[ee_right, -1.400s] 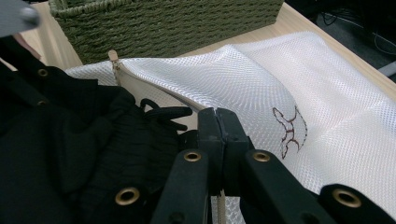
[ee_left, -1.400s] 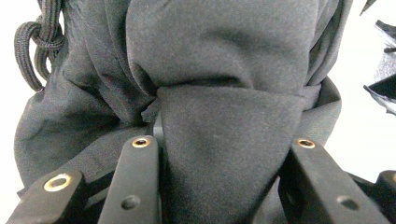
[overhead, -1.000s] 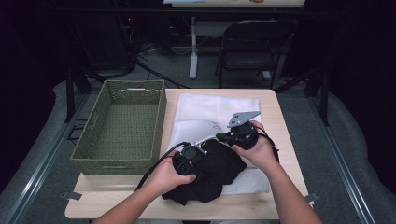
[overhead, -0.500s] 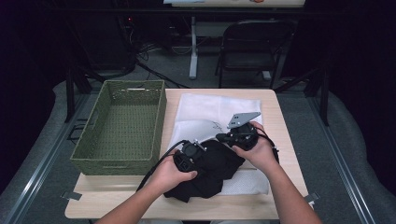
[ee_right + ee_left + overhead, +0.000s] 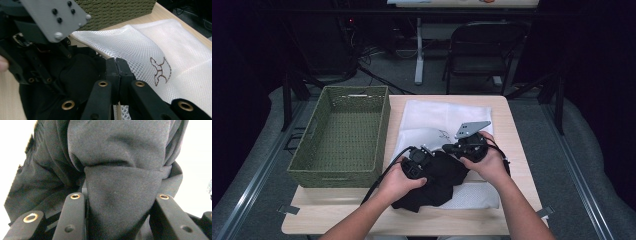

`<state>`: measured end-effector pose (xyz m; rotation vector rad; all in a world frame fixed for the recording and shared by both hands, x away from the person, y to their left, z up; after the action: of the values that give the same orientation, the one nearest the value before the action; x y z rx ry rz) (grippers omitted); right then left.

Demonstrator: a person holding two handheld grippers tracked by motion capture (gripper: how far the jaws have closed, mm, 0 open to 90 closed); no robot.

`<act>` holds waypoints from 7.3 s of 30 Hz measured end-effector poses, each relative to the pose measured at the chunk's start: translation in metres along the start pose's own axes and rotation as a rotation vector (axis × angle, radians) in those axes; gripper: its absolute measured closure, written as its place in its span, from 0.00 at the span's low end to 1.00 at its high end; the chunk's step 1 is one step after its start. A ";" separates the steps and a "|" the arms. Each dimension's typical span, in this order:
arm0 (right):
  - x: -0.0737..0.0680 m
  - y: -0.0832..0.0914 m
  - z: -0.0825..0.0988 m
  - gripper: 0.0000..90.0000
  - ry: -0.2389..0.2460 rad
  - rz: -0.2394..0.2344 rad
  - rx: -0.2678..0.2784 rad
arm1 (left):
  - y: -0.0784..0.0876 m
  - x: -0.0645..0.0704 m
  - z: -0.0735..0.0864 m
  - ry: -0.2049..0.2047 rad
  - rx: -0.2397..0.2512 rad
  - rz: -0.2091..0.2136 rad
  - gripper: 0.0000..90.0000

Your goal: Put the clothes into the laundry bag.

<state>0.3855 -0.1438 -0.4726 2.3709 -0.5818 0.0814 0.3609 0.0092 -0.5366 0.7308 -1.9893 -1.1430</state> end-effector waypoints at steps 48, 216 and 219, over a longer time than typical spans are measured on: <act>-0.006 -0.007 0.015 1.00 -0.038 -0.005 -0.003 | -0.025 -0.008 -0.006 0.022 0.055 -0.060 0.40; -0.014 -0.009 0.010 1.00 -0.025 -0.021 0.011 | -0.003 -0.019 0.035 0.007 0.106 -0.021 0.82; -0.015 -0.009 0.009 1.00 -0.023 -0.023 0.013 | -0.004 -0.019 0.031 0.013 0.112 -0.024 0.82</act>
<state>0.3749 -0.1381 -0.4884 2.3930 -0.5664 0.0483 0.3472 0.0370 -0.5568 0.8191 -2.0517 -1.0451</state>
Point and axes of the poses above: each handheld gripper's, and its own axes: y roughly backward along the jaws, z roughly out of its underside, x roughly to its right, the point moved 4 cm from there along -y, roughly forward along the jaws, and after that the axes turned 12 degrees about y, right-handed, at the moved point
